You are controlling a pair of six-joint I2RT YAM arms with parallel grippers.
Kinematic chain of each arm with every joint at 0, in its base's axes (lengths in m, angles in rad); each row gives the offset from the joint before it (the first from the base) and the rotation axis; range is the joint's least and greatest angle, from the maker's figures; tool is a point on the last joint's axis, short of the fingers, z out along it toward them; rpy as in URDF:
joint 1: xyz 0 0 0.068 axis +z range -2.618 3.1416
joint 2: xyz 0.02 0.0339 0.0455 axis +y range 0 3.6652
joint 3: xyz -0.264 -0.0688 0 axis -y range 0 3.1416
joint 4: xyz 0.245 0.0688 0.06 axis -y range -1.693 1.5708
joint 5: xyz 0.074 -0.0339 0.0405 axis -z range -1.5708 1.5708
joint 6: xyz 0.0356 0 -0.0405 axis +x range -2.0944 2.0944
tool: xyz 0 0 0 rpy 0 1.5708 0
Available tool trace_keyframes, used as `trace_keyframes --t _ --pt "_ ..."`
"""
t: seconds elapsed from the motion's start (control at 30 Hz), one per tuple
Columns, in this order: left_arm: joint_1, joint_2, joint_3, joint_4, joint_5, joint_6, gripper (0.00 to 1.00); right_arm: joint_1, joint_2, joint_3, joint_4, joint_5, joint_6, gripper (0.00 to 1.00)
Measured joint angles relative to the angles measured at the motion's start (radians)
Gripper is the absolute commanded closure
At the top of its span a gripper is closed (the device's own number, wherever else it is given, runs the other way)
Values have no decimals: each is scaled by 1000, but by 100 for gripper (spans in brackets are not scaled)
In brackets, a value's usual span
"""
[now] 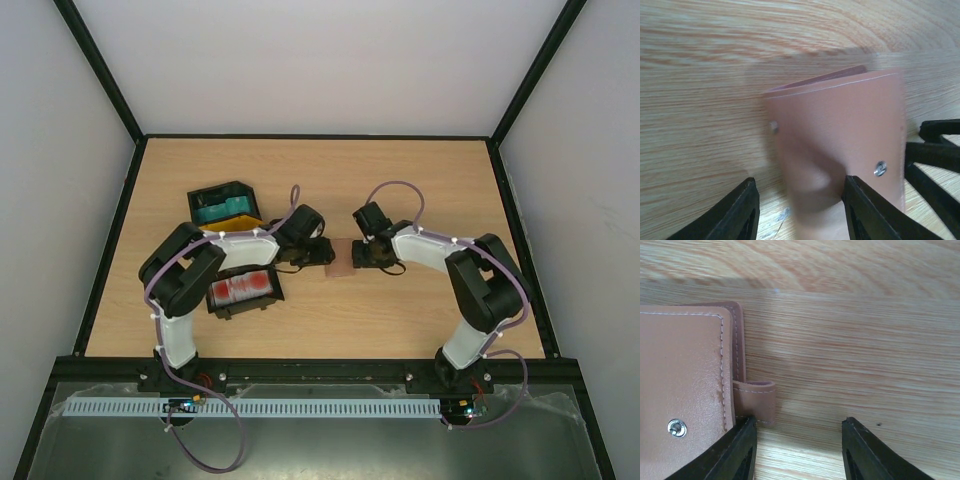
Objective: Put the credit cards into the card holder
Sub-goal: Close the card holder at the center of the board.
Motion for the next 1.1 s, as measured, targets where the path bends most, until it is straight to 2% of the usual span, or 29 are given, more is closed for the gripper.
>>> trace_keyframes --t 0.23,0.43,0.63,0.77,0.87,1.1 --pt "-20 26 40 -43 -47 23 68 38 22 18 28 21 -23 52" --pt "-43 38 56 -66 -122 47 76 66 53 27 63 145 -10 56" --pt "-56 34 48 -56 -158 58 76 75 71 38 86 362 102 59" --pt "-58 29 38 -41 -161 58 71 68 64 57 60 467 174 55" --pt "-57 28 35 -35 -159 55 68 63 27 50 51 439 186 53" --pt "-54 27 34 -32 -145 51 65 18 -32 46 61 200 192 54"
